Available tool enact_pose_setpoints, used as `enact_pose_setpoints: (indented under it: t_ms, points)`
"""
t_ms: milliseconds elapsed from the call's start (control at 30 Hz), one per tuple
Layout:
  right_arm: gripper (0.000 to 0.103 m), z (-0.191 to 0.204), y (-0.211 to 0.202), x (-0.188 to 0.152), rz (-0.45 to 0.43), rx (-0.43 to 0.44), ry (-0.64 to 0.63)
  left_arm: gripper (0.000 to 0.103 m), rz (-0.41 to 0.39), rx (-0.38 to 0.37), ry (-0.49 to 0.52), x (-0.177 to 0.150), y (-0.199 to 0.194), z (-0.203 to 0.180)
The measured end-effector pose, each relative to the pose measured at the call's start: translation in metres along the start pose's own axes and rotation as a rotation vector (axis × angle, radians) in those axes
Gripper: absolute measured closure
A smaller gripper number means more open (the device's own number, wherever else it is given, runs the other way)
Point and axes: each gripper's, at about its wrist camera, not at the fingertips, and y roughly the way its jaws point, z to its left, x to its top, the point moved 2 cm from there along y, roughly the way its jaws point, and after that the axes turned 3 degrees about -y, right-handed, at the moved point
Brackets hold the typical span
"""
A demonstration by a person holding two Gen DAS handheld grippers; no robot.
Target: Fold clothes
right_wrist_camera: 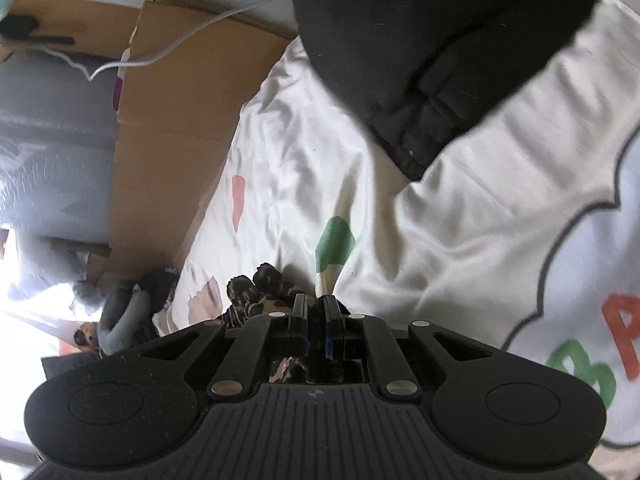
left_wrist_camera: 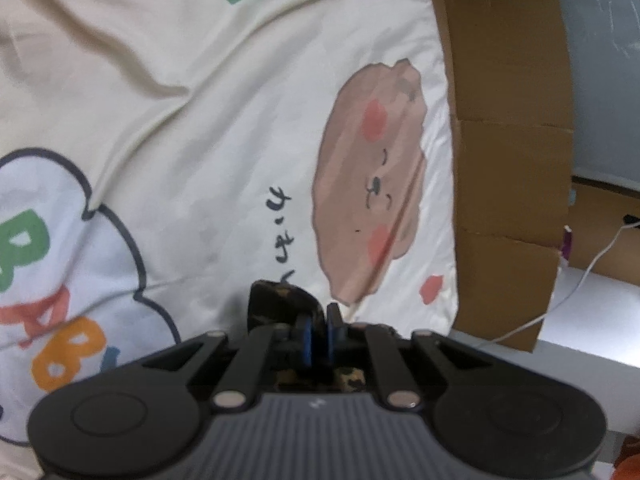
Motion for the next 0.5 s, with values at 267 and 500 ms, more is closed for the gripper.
enact_pose_setpoints:
  t_ms: [267,500]
  points:
    - [0.047,0.01,-0.029,-0.009,-0.056,-0.024,-0.119,0.057,-0.023,0.002,0.12,-0.011,-0.023,-0.011]
    - [0.041,0.032,-0.046,-0.031,-0.058,-0.04,-0.299,0.046,-0.052,0.048,0.298,-0.026,-0.049,-0.021]
